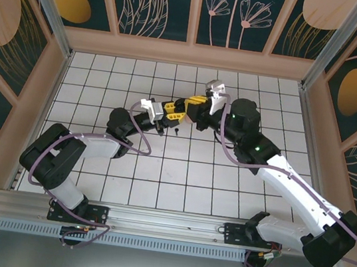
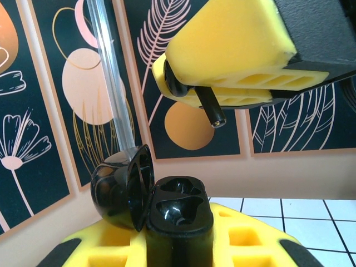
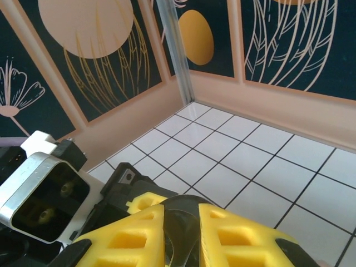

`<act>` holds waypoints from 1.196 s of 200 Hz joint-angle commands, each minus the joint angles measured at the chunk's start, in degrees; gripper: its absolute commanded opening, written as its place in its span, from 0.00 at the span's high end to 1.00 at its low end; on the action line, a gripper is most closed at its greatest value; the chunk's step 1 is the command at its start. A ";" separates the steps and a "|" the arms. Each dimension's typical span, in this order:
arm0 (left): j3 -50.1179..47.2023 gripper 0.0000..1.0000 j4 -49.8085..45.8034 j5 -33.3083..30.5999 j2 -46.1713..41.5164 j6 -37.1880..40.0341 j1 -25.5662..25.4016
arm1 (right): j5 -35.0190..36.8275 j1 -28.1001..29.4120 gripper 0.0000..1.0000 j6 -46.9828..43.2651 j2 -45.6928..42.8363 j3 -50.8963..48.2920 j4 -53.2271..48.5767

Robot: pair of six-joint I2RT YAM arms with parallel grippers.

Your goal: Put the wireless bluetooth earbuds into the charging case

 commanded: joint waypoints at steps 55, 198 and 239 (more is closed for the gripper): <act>2.25 1.00 1.66 1.99 -0.58 -1.35 -0.35 | -1.46 1.46 0.82 1.02 1.73 -0.26 2.88; 2.58 1.00 0.74 2.88 -2.42 -1.59 -0.36 | 4.34 1.76 0.84 0.36 4.05 -0.54 0.70; 2.51 1.00 0.68 3.24 -2.33 -1.95 -0.41 | 5.86 1.73 0.84 0.98 4.84 0.39 1.25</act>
